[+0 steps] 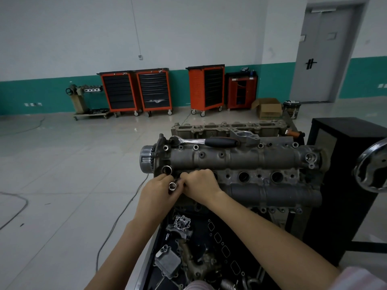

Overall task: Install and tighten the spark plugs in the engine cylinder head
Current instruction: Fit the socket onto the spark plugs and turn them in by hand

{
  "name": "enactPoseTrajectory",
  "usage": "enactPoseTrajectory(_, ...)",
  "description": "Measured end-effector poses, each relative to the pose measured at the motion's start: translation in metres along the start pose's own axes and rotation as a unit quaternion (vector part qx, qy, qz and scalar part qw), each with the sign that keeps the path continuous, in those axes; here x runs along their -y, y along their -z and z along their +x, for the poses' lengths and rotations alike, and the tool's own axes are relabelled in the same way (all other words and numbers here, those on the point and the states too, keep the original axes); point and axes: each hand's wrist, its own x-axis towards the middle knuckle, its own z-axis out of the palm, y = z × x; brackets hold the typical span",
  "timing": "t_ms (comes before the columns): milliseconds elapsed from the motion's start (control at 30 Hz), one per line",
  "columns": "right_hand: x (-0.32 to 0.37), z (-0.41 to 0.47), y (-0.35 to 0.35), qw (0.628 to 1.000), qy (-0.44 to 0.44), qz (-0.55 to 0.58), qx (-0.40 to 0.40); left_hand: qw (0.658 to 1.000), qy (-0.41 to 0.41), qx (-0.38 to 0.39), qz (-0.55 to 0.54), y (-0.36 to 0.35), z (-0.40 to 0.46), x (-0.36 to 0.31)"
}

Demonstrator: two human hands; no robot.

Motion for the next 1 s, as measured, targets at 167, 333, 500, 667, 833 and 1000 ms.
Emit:
enactPoseTrajectory(167, -0.002, 0.0, -0.01, 0.998, -0.007, 0.029, 0.055, 0.999, -0.019, 0.024, -0.042, -0.003, 0.001, -0.001)
enactPoseTrajectory(333, -0.004, 0.001, -0.01, 0.997, 0.022, 0.03, 0.07, 0.998, -0.003, 0.043, -0.041, -0.004, 0.002, 0.003)
enactPoseTrajectory(500, 0.002, -0.001, -0.004, 0.999, -0.035, -0.004, 0.007, 0.999, 0.007, 0.014, -0.028, -0.001, 0.003, 0.002)
enactPoseTrajectory(667, 0.003, -0.003, -0.012, 0.998, -0.06, 0.018, 0.009, 1.0, -0.013, 0.004, -0.012, -0.004, 0.0, 0.002)
enactPoseTrajectory(833, -0.002, -0.005, -0.025, 0.998, -0.016, 0.032, 0.055, 0.999, -0.029, 0.012, -0.03, -0.008, -0.003, 0.006)
enactPoseTrajectory(1000, -0.001, -0.001, -0.019, 0.995, 0.006, 0.027, 0.091, 0.999, -0.026, 0.011, -0.037, -0.008, -0.005, 0.006)
